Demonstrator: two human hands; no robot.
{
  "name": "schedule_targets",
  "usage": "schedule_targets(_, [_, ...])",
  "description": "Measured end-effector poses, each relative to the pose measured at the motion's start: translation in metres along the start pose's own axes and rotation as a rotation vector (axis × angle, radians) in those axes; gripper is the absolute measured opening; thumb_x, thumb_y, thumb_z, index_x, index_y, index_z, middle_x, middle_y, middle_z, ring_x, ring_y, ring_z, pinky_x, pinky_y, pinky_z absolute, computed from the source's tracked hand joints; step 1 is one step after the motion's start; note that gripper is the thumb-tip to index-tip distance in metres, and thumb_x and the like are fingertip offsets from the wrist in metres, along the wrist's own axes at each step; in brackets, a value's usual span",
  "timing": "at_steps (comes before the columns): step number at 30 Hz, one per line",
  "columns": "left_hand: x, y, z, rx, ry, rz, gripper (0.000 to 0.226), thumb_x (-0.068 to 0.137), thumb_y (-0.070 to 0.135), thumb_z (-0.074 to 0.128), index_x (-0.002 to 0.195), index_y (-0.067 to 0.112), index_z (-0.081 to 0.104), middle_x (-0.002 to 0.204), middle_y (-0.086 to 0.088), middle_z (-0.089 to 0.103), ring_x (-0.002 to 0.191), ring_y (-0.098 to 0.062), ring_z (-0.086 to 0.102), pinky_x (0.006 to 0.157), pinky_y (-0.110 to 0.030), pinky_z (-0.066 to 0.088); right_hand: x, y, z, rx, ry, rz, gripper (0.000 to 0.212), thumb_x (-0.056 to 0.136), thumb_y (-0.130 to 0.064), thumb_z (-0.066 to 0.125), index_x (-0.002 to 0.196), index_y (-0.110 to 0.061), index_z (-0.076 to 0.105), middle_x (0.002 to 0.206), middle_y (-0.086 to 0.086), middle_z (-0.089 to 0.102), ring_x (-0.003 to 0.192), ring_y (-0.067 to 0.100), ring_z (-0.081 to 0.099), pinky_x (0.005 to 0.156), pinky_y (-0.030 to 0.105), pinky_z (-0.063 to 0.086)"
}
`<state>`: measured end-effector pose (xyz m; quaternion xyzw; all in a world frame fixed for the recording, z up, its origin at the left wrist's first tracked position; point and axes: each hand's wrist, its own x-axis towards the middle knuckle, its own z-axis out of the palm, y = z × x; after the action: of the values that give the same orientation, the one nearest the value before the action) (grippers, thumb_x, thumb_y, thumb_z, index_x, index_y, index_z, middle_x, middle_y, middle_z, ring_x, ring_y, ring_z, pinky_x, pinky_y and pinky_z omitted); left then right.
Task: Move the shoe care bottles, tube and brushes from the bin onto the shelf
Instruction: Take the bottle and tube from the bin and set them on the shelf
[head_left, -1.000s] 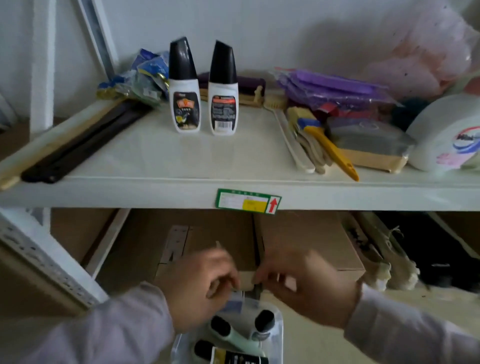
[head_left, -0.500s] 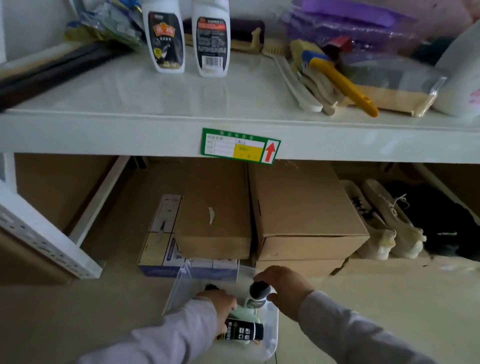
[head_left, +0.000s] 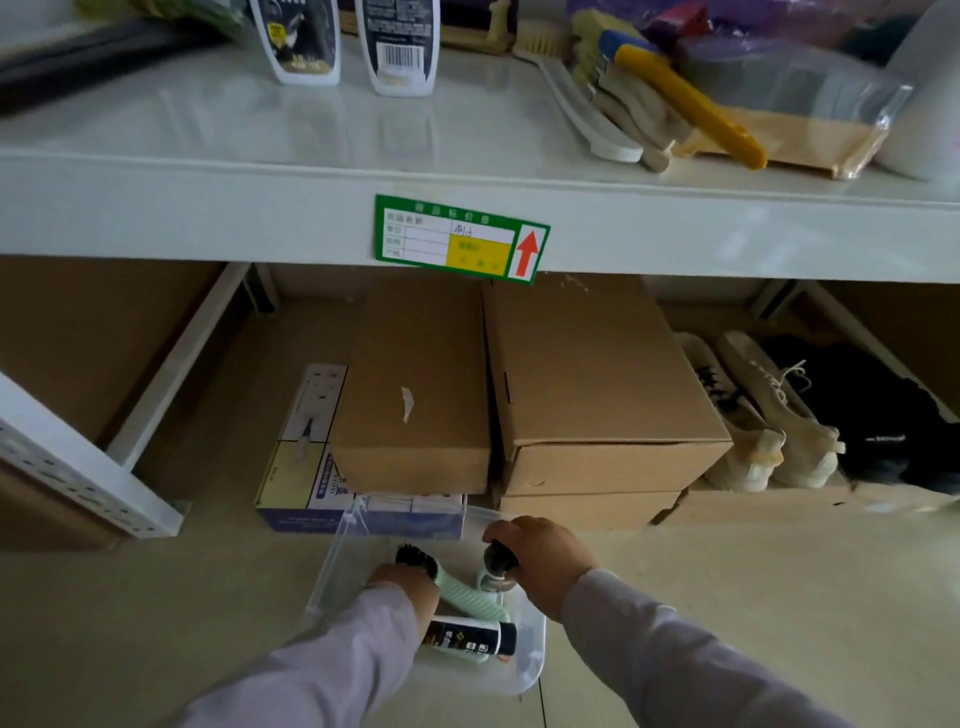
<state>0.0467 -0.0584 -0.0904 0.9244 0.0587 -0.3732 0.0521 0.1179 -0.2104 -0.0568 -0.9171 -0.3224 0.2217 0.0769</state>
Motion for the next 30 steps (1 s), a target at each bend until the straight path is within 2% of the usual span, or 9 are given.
schedule_targets(7, [-0.019,-0.014,-0.041,-0.332,0.132,0.068,0.025,0.087,0.034,0.057,0.111,0.027,0.059,0.117,0.004,0.064,0.106,-0.015,0.060,0.095,-0.026,0.045,-0.013,-0.006,-0.030,0.253,0.121,0.010,0.048,0.086,-0.020,0.059,0.130,-0.031,0.042,0.125,0.004,0.059,0.109,0.026,0.056,0.092,0.031,0.044])
schedule_targets(9, [-0.034,-0.020,-0.059,-0.475,0.221,0.107,0.006,0.086,0.031,0.061,0.089,0.036,0.061,0.104,0.009,0.067,0.098,-0.012,0.062,0.085,-0.020,0.045,-0.020,-0.010,-0.049,0.329,0.181,0.003,0.053,0.085,-0.021,0.062,0.131,-0.030,0.039,0.122,0.003,0.061,0.107,0.023,0.057,0.092,0.029,0.045])
schedule_targets(11, [-0.055,-0.026,-0.083,-0.533,0.360,0.181,0.025,0.085,0.028,0.064,0.067,0.042,0.052,0.085,0.016,0.063,0.090,-0.009,0.061,0.072,-0.015,0.043,-0.028,-0.015,-0.074,0.401,0.271,-0.039,0.052,0.083,-0.019,0.065,0.128,-0.028,0.042,0.119,0.002,0.063,0.105,0.018,0.059,0.095,0.029,0.048])
schedule_targets(15, [-0.117,-0.038,-0.142,-0.547,0.575,0.350,0.017,0.084,0.031,0.064,0.073,0.042,0.057,0.065,0.021,0.060,0.067,0.004,0.055,0.057,-0.006,0.036,-0.053,-0.034,-0.133,0.486,0.441,-0.204,0.048,0.079,-0.018,0.069,0.112,-0.047,0.049,0.113,-0.007,0.064,0.100,0.004,0.061,0.092,0.019,0.050])
schedule_targets(17, [-0.153,-0.042,-0.172,-0.578,0.728,0.447,0.007,0.077,0.042,0.066,0.079,0.047,0.060,0.077,0.032,0.065,0.071,0.008,0.060,0.059,-0.006,0.042,-0.072,-0.048,-0.167,0.496,0.538,-0.298,0.045,0.075,-0.028,0.068,0.108,-0.053,0.049,0.108,-0.018,0.062,0.100,-0.001,0.059,0.088,0.011,0.048])
schedule_targets(21, [-0.224,-0.045,-0.229,-0.616,0.993,0.580,0.022,0.068,0.056,0.054,0.089,0.059,0.059,0.096,0.025,0.068,0.080,-0.002,0.066,0.071,-0.016,0.051,-0.107,-0.073,-0.233,0.504,0.708,-0.476,0.046,0.075,-0.035,0.062,0.117,-0.045,0.048,0.117,-0.016,0.056,0.103,0.000,0.059,0.086,0.007,0.045])
schedule_targets(26, [-0.274,-0.043,-0.300,-0.634,1.196,0.678,0.026,0.070,0.053,0.056,0.095,0.059,0.057,0.100,0.019,0.069,0.081,-0.005,0.070,0.078,-0.036,0.059,-0.116,-0.095,-0.313,0.554,0.874,-0.617,0.046,0.078,-0.049,0.059,0.121,-0.041,0.047,0.110,-0.011,0.066,0.103,0.008,0.063,0.087,0.020,0.052])
schedule_targets(28, [-0.278,-0.041,-0.329,-0.644,1.261,0.683,0.023,0.069,0.052,0.057,0.092,0.056,0.060,0.098,0.019,0.071,0.083,-0.007,0.070,0.080,-0.042,0.059,-0.104,-0.098,-0.339,0.612,0.912,-0.609,0.043,0.077,-0.040,0.063,0.118,-0.039,0.049,0.108,-0.005,0.067,0.101,0.009,0.065,0.087,0.023,0.052])
schedule_targets(30, [-0.276,-0.039,-0.353,-0.643,1.312,0.645,0.020,0.067,0.052,0.056,0.086,0.055,0.060,0.091,0.019,0.072,0.086,-0.010,0.069,0.083,-0.042,0.057,-0.088,-0.098,-0.360,0.619,0.949,-0.556,0.042,0.079,-0.027,0.065,0.117,-0.032,0.050,0.104,-0.009,0.067,0.096,0.000,0.064,0.084,0.014,0.050])
